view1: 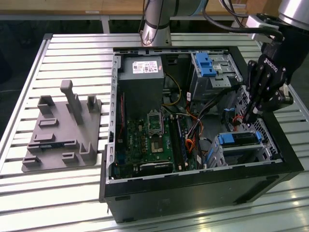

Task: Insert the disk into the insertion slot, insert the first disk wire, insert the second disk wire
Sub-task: 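Insert the first disk wire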

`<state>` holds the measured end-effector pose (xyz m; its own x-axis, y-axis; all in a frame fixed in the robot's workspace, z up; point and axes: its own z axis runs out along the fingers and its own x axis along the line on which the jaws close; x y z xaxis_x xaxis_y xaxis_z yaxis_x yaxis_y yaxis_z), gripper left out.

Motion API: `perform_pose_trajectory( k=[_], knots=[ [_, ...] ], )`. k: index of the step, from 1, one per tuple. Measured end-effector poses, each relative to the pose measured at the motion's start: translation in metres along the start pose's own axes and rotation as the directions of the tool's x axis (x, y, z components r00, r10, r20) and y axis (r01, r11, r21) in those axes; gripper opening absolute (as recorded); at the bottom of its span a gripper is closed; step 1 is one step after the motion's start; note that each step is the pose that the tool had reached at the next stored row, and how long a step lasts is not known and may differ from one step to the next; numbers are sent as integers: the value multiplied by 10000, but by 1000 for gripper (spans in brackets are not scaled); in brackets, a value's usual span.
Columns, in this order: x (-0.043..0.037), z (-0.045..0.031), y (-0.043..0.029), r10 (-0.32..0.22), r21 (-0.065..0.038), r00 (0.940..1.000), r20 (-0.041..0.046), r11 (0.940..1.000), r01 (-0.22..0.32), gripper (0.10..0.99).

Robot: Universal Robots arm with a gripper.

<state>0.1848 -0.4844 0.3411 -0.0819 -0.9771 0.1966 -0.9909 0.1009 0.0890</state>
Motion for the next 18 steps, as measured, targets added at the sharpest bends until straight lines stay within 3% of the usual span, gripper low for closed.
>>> perform_pose_trajectory(
  k=[4, 9, 15, 17, 18],
  knots=[
    [51, 5, 4, -4, 86, 10000, 42, 10000, 4, 165],
    [96, -67, 51, -55, 147, 9999, 91, 9999, 54, 165],
    [128, -62, 56, -196, 413, 9997, 136, 9990, 190, 165],
    [158, -53, 64, -204, 432, 9995, 227, 9989, 194, 165],
    [171, -48, 66, -212, 438, 9993, 323, 9988, 197, 165]
  ],
)
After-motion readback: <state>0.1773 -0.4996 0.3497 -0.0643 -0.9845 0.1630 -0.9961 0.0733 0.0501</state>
